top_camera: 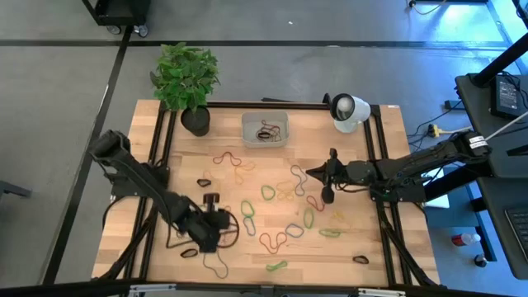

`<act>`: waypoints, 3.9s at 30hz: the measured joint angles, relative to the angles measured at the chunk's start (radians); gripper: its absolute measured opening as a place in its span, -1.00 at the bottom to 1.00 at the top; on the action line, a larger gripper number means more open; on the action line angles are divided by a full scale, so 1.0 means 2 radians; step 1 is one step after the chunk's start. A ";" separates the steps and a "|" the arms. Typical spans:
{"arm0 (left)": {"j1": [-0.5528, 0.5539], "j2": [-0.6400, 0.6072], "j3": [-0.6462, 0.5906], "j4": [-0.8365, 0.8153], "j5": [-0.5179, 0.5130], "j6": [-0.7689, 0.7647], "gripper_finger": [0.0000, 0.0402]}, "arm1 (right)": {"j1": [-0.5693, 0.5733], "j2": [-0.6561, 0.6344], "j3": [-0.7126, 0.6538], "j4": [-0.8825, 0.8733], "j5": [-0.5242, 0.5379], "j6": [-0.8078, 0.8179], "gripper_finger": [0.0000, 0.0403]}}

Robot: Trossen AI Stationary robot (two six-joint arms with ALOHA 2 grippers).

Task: Pick and place rubber bands into bin
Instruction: Put the blue rubber band into the gray bin

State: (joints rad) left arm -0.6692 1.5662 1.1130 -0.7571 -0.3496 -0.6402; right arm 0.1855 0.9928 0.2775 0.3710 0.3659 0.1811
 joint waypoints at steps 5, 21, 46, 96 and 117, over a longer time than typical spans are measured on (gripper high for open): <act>-0.022 0.044 0.029 -0.003 0.042 -0.044 -0.97 | 0.013 0.001 0.000 -0.002 0.000 0.009 -0.98; -0.072 0.142 0.031 -0.006 0.060 -0.144 -0.49 | 0.047 0.001 0.000 0.001 -0.001 0.029 -0.97; -0.053 0.138 0.105 -0.087 0.125 -0.132 -0.99 | 0.047 0.001 0.000 0.013 -0.001 0.024 -0.97; -0.061 0.157 -0.004 0.056 0.114 -0.105 -0.58 | 0.047 0.001 0.000 -0.001 -0.001 0.038 -0.97; -0.042 0.149 0.194 -0.136 0.076 -0.046 -0.99 | 0.047 0.001 0.000 -0.001 -0.001 0.040 -0.97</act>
State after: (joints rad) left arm -0.7541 1.8651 1.5006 -1.0299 -0.1973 -0.7320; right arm 0.2790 0.9947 0.2783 0.3698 0.3637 0.2606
